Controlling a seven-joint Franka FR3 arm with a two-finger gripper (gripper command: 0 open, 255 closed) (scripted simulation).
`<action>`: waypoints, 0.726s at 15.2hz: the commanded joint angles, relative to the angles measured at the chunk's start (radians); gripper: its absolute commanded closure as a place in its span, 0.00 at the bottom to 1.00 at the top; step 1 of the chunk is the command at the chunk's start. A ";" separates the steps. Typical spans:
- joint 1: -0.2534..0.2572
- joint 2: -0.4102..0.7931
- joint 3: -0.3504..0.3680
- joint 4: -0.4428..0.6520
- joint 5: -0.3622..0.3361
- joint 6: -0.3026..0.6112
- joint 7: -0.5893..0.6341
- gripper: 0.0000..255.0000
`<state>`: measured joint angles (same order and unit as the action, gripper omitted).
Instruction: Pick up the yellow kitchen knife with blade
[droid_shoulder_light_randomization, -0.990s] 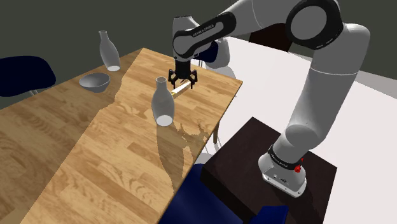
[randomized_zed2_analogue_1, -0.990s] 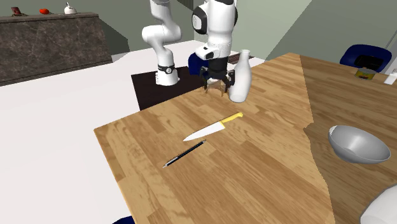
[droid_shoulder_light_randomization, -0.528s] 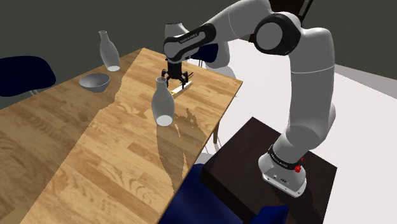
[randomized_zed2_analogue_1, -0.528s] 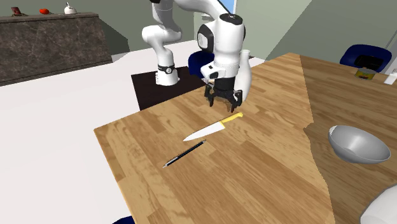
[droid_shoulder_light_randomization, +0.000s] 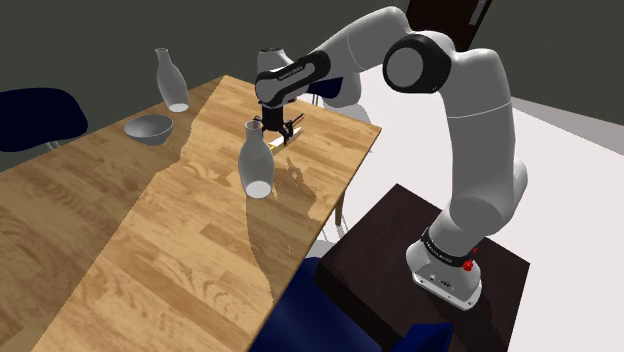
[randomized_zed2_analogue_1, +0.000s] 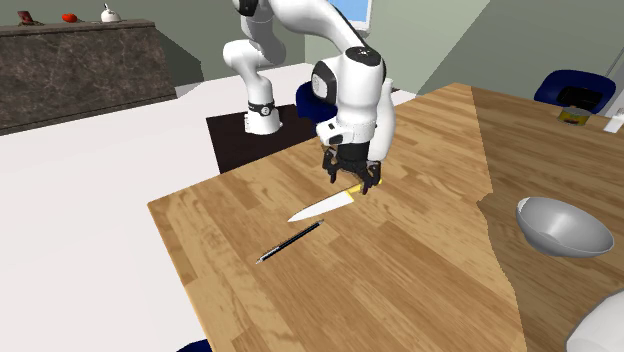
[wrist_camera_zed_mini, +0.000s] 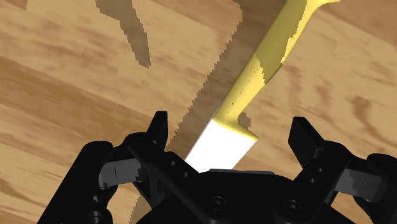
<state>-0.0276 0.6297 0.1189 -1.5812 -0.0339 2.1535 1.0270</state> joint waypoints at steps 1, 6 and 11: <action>0.000 0.013 -0.001 -0.004 -0.001 0.017 0.000 0.00; 0.000 0.011 -0.001 -0.008 -0.001 0.019 0.000 1.00; 0.000 0.010 -0.001 -0.008 -0.001 0.019 0.000 1.00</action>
<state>-0.0268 0.6392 0.1188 -1.5894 -0.0347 2.1722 1.0270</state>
